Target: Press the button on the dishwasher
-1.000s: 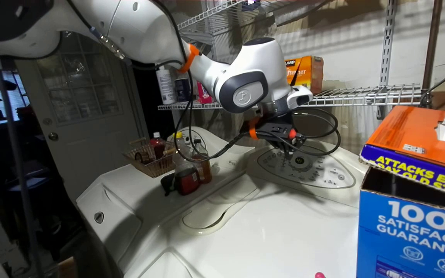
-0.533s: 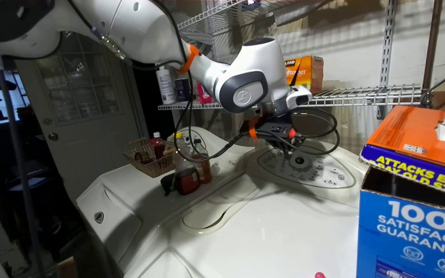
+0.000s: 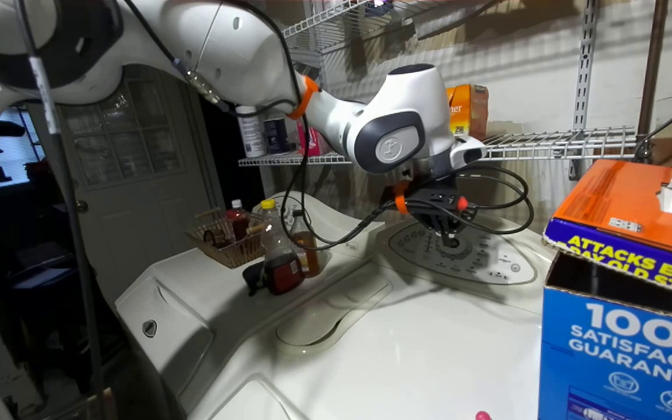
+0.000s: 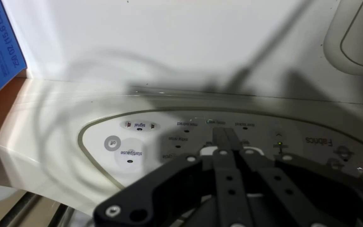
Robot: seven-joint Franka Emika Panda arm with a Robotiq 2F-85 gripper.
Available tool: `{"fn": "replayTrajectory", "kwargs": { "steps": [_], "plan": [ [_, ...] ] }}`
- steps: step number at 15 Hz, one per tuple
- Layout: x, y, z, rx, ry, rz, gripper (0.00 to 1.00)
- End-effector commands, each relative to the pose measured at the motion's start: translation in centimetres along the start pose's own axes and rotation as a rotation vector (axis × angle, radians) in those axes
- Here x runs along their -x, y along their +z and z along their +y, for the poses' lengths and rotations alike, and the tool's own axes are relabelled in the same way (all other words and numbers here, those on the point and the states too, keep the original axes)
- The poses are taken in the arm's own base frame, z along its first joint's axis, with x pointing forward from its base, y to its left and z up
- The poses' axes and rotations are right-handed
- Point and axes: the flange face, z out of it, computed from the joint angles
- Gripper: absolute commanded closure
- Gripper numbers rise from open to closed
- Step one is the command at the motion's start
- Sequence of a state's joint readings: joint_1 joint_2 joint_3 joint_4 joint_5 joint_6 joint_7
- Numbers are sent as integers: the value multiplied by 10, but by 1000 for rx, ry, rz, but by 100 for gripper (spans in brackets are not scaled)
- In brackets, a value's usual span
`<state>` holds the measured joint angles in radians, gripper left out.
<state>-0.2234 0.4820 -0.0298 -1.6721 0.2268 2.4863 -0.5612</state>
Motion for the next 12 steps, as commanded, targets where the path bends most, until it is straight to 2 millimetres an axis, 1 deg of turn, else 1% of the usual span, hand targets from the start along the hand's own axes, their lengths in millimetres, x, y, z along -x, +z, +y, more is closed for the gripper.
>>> {"fn": "replayTrajectory", "kwargs": {
  "steps": [1, 8, 12],
  "plan": [
    [-15, 15, 14, -24, -13, -12, 100],
    [-31, 43, 23, -16, -4, -24, 100],
    [-38, 54, 29, -4, -4, -27, 100]
  ]
}}
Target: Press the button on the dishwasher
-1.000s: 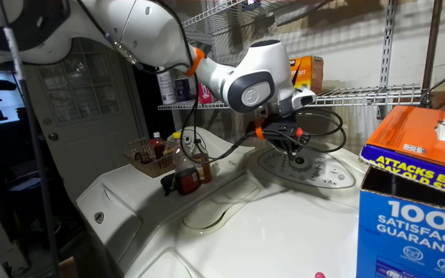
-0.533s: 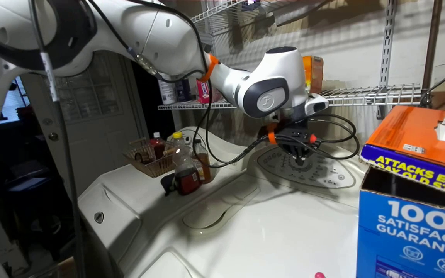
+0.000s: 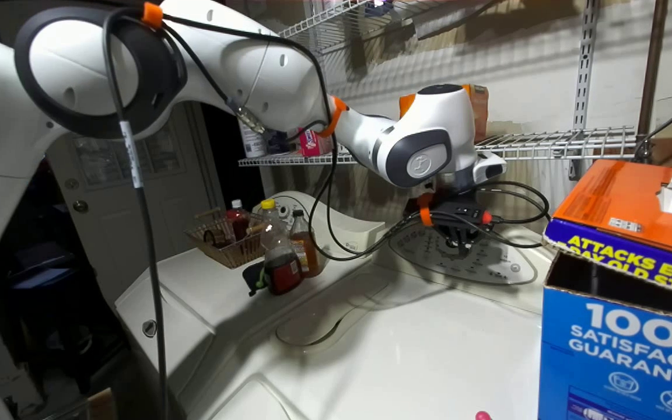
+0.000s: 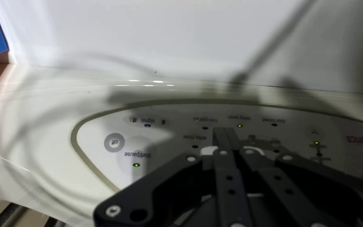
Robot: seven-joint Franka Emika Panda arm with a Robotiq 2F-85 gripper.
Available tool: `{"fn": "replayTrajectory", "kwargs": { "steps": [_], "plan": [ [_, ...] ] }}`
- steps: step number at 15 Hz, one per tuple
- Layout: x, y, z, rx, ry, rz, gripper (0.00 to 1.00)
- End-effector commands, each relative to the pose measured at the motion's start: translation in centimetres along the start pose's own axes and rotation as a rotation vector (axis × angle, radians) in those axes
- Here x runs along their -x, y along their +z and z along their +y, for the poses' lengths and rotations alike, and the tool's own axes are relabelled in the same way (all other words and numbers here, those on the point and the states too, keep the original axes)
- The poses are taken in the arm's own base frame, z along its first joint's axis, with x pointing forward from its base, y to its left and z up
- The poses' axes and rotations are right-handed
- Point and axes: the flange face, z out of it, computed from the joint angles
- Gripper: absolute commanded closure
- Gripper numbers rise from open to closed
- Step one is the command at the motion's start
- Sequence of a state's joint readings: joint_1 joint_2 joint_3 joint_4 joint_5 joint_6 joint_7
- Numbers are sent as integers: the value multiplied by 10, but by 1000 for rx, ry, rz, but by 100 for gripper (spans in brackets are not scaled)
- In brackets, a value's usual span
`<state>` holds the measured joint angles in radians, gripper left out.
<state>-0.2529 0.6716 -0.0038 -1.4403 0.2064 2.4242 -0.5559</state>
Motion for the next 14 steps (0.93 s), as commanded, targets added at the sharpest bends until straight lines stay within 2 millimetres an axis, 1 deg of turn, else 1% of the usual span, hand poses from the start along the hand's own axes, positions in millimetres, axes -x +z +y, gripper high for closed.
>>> {"fn": "replayTrajectory", "kwargs": {
  "steps": [1, 5, 14],
  "plan": [
    [-13, 10, 9, 14, 1, -12, 100],
    [-18, 18, 15, 38, 4, -17, 100],
    [-27, 27, 21, 59, 32, -11, 100]
  ]
}}
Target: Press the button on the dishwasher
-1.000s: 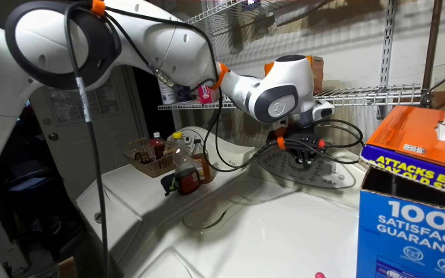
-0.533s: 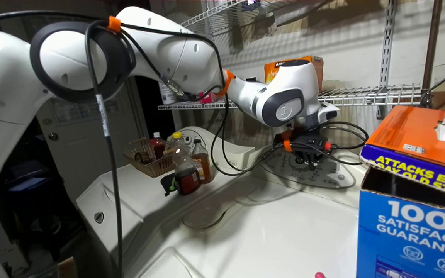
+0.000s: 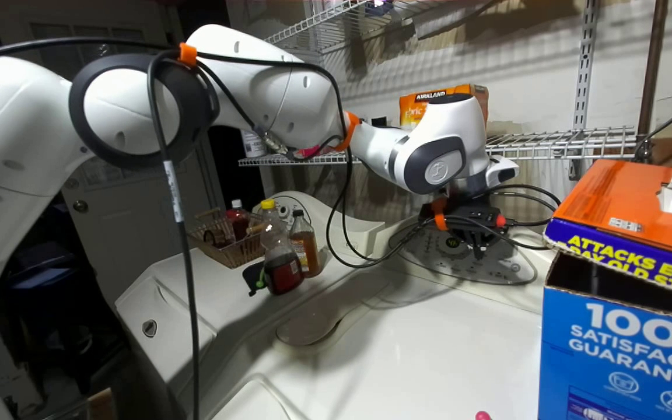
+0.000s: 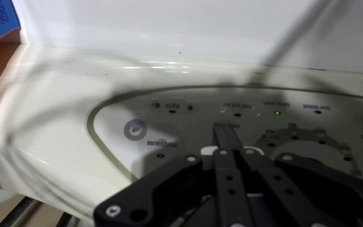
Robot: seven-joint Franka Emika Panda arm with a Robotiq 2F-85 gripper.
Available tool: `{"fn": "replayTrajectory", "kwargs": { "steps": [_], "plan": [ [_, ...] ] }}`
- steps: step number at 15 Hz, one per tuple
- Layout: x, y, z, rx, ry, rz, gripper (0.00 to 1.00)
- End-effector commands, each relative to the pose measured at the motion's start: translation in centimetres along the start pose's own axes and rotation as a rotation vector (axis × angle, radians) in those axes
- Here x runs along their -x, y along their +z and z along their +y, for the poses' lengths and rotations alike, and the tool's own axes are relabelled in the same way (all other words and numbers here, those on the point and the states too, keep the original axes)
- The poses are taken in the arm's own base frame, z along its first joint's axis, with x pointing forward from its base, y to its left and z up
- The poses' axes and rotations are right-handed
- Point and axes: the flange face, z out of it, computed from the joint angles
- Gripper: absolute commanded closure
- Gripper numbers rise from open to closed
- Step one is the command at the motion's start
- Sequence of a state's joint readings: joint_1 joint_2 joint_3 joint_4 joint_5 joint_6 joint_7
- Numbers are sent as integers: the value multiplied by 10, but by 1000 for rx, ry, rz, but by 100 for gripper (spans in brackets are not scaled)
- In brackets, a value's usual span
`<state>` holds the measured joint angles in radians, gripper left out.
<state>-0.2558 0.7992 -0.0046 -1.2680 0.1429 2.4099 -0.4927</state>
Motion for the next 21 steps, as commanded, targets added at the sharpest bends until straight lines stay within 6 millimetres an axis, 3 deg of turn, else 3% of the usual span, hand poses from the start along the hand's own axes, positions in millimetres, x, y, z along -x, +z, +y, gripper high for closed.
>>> {"fn": "replayTrajectory", "kwargs": {
  "steps": [1, 13, 21],
  "plan": [
    [-7, 7, 6, 9, 23, -22, 100],
    [-12, 18, 9, -12, 87, -39, 100],
    [-21, 31, -1, 6, 280, -38, 100]
  ]
}}
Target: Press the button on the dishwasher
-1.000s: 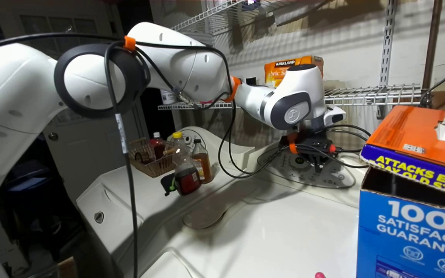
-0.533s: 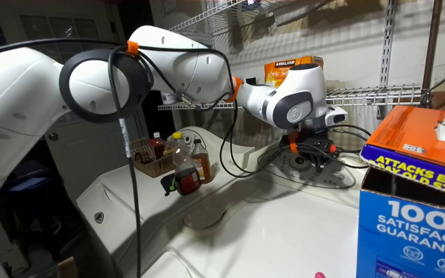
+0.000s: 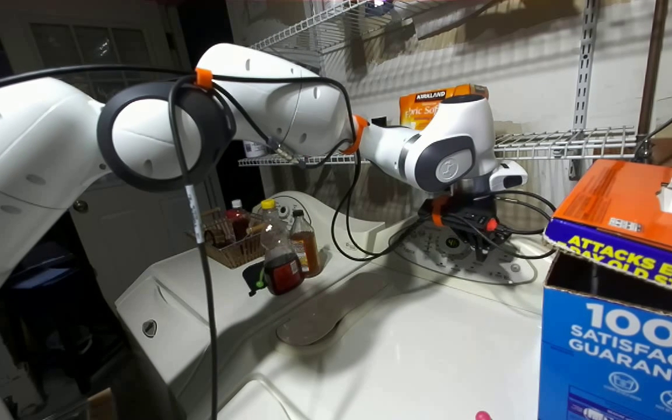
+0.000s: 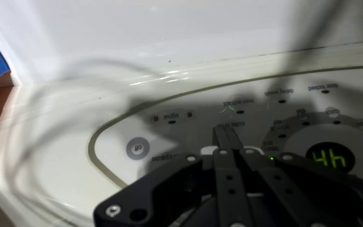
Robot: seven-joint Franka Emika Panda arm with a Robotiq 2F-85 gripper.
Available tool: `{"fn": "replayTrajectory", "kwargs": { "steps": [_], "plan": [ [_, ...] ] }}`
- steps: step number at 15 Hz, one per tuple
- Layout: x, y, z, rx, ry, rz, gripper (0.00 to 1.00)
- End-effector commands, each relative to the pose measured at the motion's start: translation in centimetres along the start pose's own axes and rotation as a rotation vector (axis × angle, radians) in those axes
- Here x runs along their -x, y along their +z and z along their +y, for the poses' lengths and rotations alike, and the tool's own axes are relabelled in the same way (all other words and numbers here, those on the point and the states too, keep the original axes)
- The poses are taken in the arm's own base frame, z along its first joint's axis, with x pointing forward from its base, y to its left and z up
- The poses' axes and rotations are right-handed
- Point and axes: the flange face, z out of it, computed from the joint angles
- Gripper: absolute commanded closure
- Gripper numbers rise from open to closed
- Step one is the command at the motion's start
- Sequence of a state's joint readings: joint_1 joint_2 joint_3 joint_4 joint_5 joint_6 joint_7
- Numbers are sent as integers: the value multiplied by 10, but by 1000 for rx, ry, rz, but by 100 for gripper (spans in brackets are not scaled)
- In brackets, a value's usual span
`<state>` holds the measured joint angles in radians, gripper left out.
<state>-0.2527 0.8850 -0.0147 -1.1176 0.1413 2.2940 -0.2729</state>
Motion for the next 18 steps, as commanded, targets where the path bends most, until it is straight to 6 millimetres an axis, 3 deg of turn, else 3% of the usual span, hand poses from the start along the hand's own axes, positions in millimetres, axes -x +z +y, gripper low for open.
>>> {"fn": "replayTrajectory", "kwargs": {
  "steps": [1, 4, 9, 10, 12, 18],
  "plan": [
    [-10, 21, -10, 16, 88, 9, 100],
    [-11, 24, -15, 21, 136, -8, 100],
    [-4, 8, -16, 39, 124, -92, 100],
    [0, 6, -19, 43, 101, -113, 74],
    [5, 2, -24, 68, 73, -156, 68],
    [33, -32, -28, 97, 7, -356, 27]
  ]
}}
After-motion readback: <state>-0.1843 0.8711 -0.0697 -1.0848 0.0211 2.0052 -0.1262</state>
